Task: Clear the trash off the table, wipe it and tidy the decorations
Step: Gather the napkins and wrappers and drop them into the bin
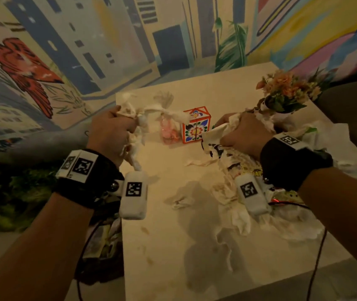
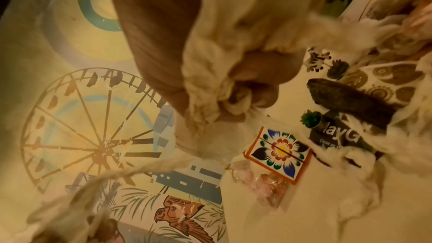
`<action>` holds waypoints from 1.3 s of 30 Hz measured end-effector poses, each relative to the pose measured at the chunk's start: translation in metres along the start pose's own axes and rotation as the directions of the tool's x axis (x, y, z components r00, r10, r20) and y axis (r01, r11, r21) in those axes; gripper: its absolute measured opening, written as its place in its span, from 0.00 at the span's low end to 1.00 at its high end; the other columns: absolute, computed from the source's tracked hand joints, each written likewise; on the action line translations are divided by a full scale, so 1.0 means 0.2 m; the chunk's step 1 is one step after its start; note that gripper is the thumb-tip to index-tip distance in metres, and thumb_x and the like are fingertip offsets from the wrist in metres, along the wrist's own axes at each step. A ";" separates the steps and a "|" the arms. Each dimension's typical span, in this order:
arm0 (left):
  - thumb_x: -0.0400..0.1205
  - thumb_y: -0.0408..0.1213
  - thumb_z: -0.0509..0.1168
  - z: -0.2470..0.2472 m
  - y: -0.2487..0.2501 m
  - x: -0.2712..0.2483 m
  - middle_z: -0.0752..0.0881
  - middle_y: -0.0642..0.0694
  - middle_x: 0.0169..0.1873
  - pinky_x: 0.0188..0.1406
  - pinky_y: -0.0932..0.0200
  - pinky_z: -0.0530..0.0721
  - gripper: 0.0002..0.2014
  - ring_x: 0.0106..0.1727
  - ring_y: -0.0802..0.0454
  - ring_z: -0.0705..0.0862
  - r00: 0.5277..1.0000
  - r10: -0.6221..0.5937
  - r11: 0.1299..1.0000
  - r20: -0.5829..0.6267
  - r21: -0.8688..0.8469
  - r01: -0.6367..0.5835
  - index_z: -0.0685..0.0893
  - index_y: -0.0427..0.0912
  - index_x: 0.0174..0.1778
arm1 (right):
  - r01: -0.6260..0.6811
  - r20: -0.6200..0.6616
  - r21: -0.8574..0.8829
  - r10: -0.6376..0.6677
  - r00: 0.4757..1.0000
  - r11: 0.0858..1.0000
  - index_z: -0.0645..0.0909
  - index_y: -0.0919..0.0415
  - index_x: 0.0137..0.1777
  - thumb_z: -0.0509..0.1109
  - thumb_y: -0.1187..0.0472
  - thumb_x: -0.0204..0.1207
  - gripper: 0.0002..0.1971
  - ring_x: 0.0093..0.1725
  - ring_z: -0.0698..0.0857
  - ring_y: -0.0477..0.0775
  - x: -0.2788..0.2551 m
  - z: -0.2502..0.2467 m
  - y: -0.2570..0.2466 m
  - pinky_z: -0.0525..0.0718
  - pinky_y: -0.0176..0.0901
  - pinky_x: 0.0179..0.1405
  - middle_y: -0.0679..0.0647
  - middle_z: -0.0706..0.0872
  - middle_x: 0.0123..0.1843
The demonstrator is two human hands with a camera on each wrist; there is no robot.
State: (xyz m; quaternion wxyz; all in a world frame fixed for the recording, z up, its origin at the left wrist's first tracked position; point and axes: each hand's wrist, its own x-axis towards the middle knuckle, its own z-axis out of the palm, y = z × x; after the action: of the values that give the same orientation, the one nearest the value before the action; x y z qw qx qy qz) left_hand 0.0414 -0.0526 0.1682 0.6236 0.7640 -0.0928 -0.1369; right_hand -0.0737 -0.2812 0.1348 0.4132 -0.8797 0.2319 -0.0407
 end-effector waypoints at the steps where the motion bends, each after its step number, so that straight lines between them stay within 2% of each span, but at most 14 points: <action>1: 0.65 0.26 0.64 -0.04 0.01 -0.03 0.81 0.54 0.16 0.12 0.72 0.73 0.13 0.13 0.64 0.77 1.000 0.017 0.999 0.009 -0.051 -0.017 0.87 0.49 0.25 | -0.005 -0.011 0.026 0.005 1.000 1.000 0.86 0.60 0.50 0.75 0.70 0.61 0.16 0.40 0.82 0.46 0.01 0.02 -0.02 0.76 0.26 0.29 0.52 0.86 0.43; 4: 0.62 0.32 0.60 -0.19 -0.03 -0.06 0.81 0.54 0.13 0.13 0.70 0.74 0.15 0.13 0.63 0.77 1.000 0.014 0.998 0.010 -0.068 -0.013 0.87 0.54 0.18 | -0.010 -0.012 0.124 0.012 1.000 0.992 0.85 0.61 0.48 0.75 0.74 0.62 0.14 0.36 0.79 0.38 0.04 0.07 -0.10 0.74 0.19 0.26 0.52 0.85 0.41; 8: 0.74 0.24 0.63 -0.43 -0.24 0.02 0.83 0.53 0.25 0.22 0.66 0.80 0.13 0.19 0.66 0.80 0.990 -0.066 0.990 -0.126 0.118 0.081 0.81 0.50 0.37 | 0.010 -0.027 0.154 -0.005 1.000 0.988 0.86 0.65 0.46 0.74 0.75 0.61 0.13 0.45 0.86 0.55 0.08 0.21 -0.22 0.85 0.40 0.42 0.61 0.89 0.48; 12: 0.77 0.22 0.62 -0.71 -0.48 0.06 0.79 0.48 0.30 0.29 0.62 0.78 0.10 0.29 0.56 0.77 0.968 -0.147 0.976 -0.204 0.126 0.175 0.79 0.43 0.44 | 0.034 -0.012 0.209 -0.032 0.999 0.977 0.85 0.61 0.46 0.71 0.77 0.63 0.15 0.35 0.80 0.47 0.09 0.47 -0.40 0.75 0.22 0.27 0.55 0.84 0.39; 15: 0.79 0.21 0.60 -0.96 -0.70 0.05 0.79 0.44 0.31 0.34 0.58 0.76 0.12 0.33 0.47 0.77 0.955 -0.208 0.969 -0.211 0.088 0.231 0.81 0.42 0.38 | 0.034 0.051 0.223 -0.047 0.998 0.974 0.85 0.61 0.48 0.71 0.76 0.64 0.14 0.34 0.78 0.43 0.09 0.74 -0.57 0.74 0.22 0.24 0.54 0.83 0.38; 18: 0.78 0.25 0.64 -1.20 -0.97 0.04 0.84 0.37 0.33 0.33 0.53 0.77 0.11 0.34 0.43 0.81 0.911 -0.324 0.921 -0.254 0.133 0.365 0.85 0.44 0.35 | 0.016 0.139 0.244 -0.051 0.989 0.970 0.85 0.63 0.45 0.71 0.77 0.63 0.13 0.33 0.78 0.44 0.07 1.06 -0.72 0.75 0.25 0.23 0.54 0.81 0.35; 23: 0.80 0.36 0.65 -1.45 -1.44 0.04 0.82 0.40 0.33 0.34 0.57 0.75 0.06 0.35 0.43 0.80 0.834 -0.463 0.812 -0.301 0.234 0.535 0.83 0.43 0.37 | -0.084 0.237 0.271 0.018 0.971 0.959 0.84 0.57 0.41 0.74 0.75 0.61 0.13 0.38 0.81 0.46 0.06 1.61 -0.78 0.78 0.36 0.34 0.49 0.83 0.36; 26: 0.80 0.40 0.65 -1.53 -1.73 0.04 0.83 0.35 0.36 0.38 0.51 0.74 0.11 0.39 0.41 0.81 0.775 -0.555 0.753 -0.302 0.214 0.622 0.82 0.44 0.31 | -0.215 0.287 0.265 0.136 0.948 0.940 0.85 0.60 0.47 0.75 0.73 0.62 0.14 0.42 0.81 0.50 0.05 1.95 -0.72 0.76 0.37 0.38 0.52 0.83 0.40; 28: 0.80 0.38 0.65 -1.55 -1.89 0.03 0.81 0.38 0.35 0.41 0.52 0.72 0.11 0.35 0.45 0.78 0.743 -0.615 0.694 -0.265 0.266 0.669 0.80 0.44 0.31 | -0.319 0.314 0.254 0.234 0.920 0.913 0.84 0.64 0.56 0.75 0.71 0.63 0.19 0.47 0.82 0.52 0.05 2.16 -0.65 0.76 0.37 0.39 0.55 0.84 0.47; 30: 0.81 0.36 0.65 -1.56 -2.02 0.04 0.81 0.41 0.40 0.46 0.57 0.74 0.07 0.35 0.48 0.78 0.715 -0.660 0.640 -0.232 0.325 0.696 0.84 0.45 0.38 | -0.394 0.327 0.221 0.313 0.891 0.892 0.84 0.64 0.55 0.74 0.73 0.65 0.17 0.44 0.82 0.51 0.05 2.35 -0.58 0.77 0.31 0.30 0.54 0.83 0.44; 32: 0.84 0.43 0.62 -1.56 -2.15 0.05 0.85 0.35 0.52 0.52 0.53 0.79 0.14 0.50 0.39 0.83 0.675 -0.704 0.597 -0.223 0.331 0.731 0.86 0.37 0.55 | -0.468 0.334 0.168 0.396 0.855 0.868 0.84 0.63 0.51 0.73 0.72 0.66 0.14 0.42 0.82 0.52 0.04 2.51 -0.49 0.75 0.32 0.24 0.54 0.83 0.42; 35: 0.87 0.53 0.50 -1.55 -2.28 0.08 0.81 0.33 0.64 0.53 0.49 0.80 0.25 0.61 0.35 0.81 0.638 -0.745 0.526 -0.194 0.417 0.741 0.80 0.36 0.64 | -0.567 0.341 0.092 0.509 0.790 0.818 0.82 0.61 0.49 0.73 0.69 0.68 0.10 0.45 0.82 0.55 0.03 2.69 -0.35 0.78 0.38 0.37 0.56 0.83 0.46; 37: 0.87 0.49 0.51 -1.54 -2.37 0.10 0.78 0.38 0.69 0.54 0.52 0.77 0.22 0.65 0.37 0.79 0.680 -0.718 0.554 -0.147 0.470 0.687 0.74 0.41 0.72 | -0.599 0.344 0.046 0.550 0.761 0.799 0.82 0.62 0.54 0.74 0.69 0.69 0.13 0.50 0.83 0.58 0.02 2.79 -0.27 0.79 0.43 0.46 0.57 0.83 0.50; 39: 0.85 0.46 0.56 -1.52 -2.44 0.12 0.75 0.44 0.71 0.62 0.53 0.75 0.21 0.69 0.40 0.76 0.706 -0.706 0.577 -0.048 0.539 0.614 0.72 0.47 0.74 | -0.607 0.345 -0.010 0.573 0.743 0.794 0.80 0.66 0.58 0.74 0.67 0.68 0.18 0.56 0.84 0.61 0.03 2.89 -0.19 0.83 0.49 0.53 0.58 0.85 0.54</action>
State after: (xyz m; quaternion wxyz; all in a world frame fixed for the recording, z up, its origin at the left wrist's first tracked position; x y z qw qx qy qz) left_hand 0.1492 0.3221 -0.2553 0.2870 0.8655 0.1127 -0.3947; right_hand 0.0988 0.1462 -0.2155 0.4820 -0.7323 0.4234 0.2283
